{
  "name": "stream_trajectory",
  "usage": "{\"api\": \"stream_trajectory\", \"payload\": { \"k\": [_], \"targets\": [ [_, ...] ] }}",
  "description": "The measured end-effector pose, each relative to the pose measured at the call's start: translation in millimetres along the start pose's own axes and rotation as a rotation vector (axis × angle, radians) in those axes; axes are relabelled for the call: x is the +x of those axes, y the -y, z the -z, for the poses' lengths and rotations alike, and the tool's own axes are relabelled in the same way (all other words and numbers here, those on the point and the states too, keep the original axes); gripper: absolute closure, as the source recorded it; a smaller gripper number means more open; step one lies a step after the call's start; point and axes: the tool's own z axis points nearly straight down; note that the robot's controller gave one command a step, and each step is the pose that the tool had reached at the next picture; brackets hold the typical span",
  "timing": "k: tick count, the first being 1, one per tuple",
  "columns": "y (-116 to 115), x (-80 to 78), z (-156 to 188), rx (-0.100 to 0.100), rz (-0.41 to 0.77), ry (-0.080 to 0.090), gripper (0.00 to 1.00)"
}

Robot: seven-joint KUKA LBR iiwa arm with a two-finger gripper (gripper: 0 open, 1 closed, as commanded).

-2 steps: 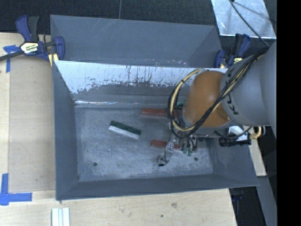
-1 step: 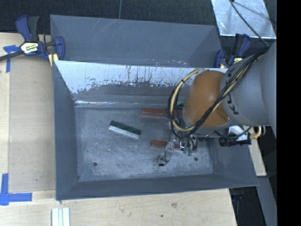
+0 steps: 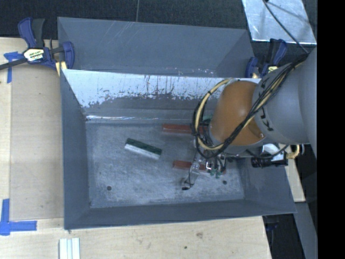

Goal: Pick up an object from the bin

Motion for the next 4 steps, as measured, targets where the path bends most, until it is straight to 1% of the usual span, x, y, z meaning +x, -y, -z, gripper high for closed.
{"api": "stream_trajectory", "payload": {
  "k": [2,3,4],
  "targets": [
    [-0.1,-1.3,0.1,-0.001,0.001,0.002,0.0],
    [-0.8,-2.1,1.3,-0.002,0.001,0.005,1.0],
    [-1.1,-2.9,1.9,-0.002,0.002,0.003,1.0]
  ]
}}
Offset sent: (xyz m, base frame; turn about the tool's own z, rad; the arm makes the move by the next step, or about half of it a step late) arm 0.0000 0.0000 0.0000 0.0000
